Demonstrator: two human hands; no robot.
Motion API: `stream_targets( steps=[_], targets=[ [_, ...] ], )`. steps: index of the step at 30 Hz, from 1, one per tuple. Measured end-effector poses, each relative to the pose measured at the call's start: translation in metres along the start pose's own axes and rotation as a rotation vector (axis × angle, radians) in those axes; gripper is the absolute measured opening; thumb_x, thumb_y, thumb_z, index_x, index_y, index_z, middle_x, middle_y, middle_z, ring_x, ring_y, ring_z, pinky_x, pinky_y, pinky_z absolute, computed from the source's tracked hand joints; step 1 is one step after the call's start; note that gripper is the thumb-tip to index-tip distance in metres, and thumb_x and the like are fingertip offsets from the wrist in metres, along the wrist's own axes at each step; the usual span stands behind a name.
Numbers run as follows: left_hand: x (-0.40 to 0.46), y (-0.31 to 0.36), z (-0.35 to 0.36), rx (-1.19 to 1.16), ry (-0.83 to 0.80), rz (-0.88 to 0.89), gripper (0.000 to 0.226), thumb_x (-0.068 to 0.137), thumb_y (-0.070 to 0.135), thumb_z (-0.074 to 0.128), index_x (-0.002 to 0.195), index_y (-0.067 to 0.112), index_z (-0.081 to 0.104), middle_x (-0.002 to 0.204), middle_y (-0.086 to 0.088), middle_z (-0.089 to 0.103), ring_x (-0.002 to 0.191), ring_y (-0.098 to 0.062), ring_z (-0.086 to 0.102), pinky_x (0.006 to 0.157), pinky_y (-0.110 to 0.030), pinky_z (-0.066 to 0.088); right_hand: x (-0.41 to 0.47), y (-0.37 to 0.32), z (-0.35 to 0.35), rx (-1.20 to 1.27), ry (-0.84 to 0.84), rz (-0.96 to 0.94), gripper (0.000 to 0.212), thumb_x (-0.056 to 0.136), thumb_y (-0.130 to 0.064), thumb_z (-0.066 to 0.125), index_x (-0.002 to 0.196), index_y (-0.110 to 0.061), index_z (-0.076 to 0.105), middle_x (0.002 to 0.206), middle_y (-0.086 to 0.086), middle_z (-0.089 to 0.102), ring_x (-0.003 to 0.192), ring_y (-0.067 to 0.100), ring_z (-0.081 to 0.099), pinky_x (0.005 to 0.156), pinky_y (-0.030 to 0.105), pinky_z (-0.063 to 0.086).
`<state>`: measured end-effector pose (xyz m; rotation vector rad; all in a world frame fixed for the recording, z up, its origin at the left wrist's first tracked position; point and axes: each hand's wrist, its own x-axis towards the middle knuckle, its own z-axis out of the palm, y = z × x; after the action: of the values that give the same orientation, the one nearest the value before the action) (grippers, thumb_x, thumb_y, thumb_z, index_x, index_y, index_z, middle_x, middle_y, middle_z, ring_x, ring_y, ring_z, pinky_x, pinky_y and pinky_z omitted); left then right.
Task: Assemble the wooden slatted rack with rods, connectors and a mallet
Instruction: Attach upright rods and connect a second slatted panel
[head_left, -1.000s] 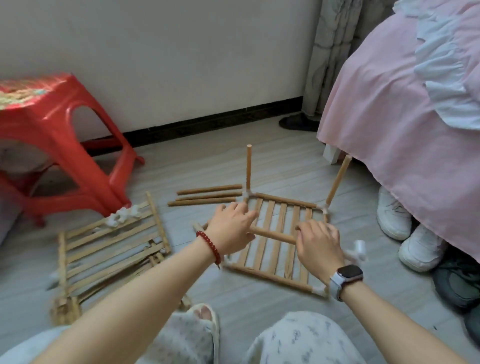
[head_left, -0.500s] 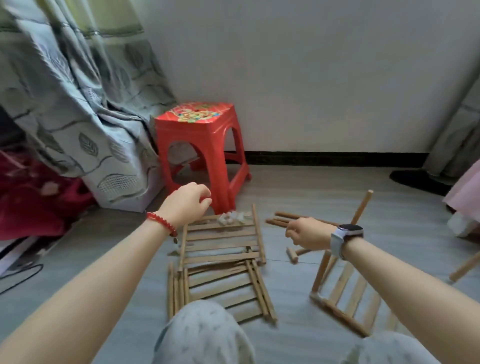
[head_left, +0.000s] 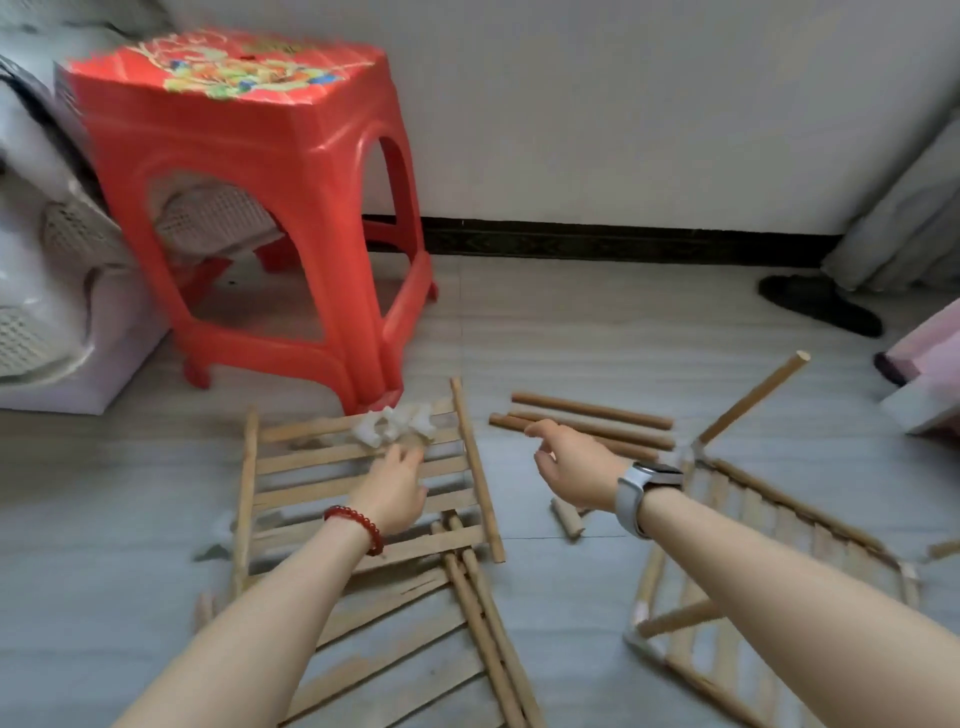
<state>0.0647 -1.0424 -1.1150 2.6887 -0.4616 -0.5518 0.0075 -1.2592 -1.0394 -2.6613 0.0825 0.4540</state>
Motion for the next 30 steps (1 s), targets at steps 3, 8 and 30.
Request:
stream_targets(
  steps=[3,8,30],
  targets=[
    [0.066,-0.003,0.028,0.026,-0.003,0.001,0.057,0.094,0.013,0.046,0.147,0.019,0.025,0.152,-0.012,0.021,0.136,-0.031,0.029,0.108,-0.042,0.034,0.049,0.024,0.019,0.016,-0.054,0.039,0.042,0.099,-0.020,0.034,0.141,-0.016,0.035,0.134,0.010,0.049,0.112,0.025,0.054,0.093,0.037,0.045],
    [0.153,-0.015,0.066,0.055,0.009,-0.145,0.052,0.097,0.021,0.041,0.147,0.022,0.024,0.156,-0.015,0.006,0.140,-0.041,0.013,0.111,-0.051,0.021,0.098,0.057,0.039,0.002,-0.160,0.067,0.041,0.100,-0.021,0.033,0.141,-0.017,0.036,0.132,0.007,0.052,0.112,0.023,0.055,0.093,0.033,0.045],
    [-0.018,0.170,-0.003,-1.854,-0.393,-0.046,0.029,0.089,0.018,0.052,0.114,0.005,0.058,0.094,-0.008,0.071,0.081,-0.020,0.069,0.068,-0.026,0.059,-0.093,0.110,-0.063,0.276,0.261,0.136,0.025,0.097,-0.012,0.038,0.098,-0.021,0.061,0.082,-0.012,0.062,0.085,0.012,0.062,0.085,0.029,0.049]
  ],
)
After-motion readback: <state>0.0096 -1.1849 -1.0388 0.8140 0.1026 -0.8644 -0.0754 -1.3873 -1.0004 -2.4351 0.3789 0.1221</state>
